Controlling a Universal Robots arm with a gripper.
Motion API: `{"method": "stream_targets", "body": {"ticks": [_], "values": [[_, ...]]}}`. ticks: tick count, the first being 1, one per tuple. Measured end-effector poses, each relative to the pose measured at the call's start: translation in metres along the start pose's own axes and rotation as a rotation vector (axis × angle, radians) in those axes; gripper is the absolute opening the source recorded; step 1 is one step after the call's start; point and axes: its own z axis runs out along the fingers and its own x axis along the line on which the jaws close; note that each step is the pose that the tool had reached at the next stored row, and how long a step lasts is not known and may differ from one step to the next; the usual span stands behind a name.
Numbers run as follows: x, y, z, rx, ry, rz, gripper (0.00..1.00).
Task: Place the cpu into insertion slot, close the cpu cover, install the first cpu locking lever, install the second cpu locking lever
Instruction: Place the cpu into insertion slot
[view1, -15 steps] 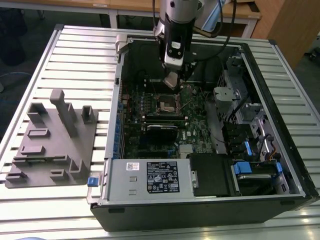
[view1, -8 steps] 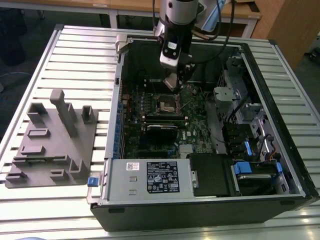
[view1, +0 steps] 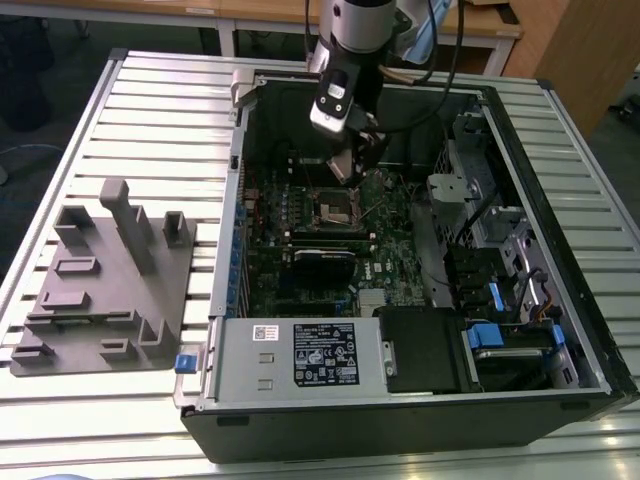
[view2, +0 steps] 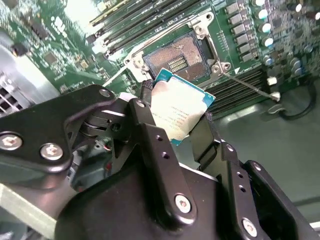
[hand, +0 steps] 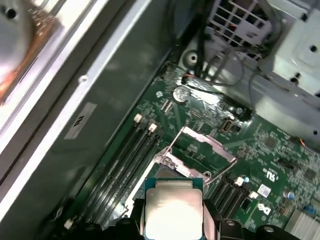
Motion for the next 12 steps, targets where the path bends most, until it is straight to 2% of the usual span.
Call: {"method": "stream_targets", "body": {"ticks": [12], "values": [[-0.0001, -0.0004, 0.0047, -0.0024, -0.0197, 0.218, 0.54]]}}
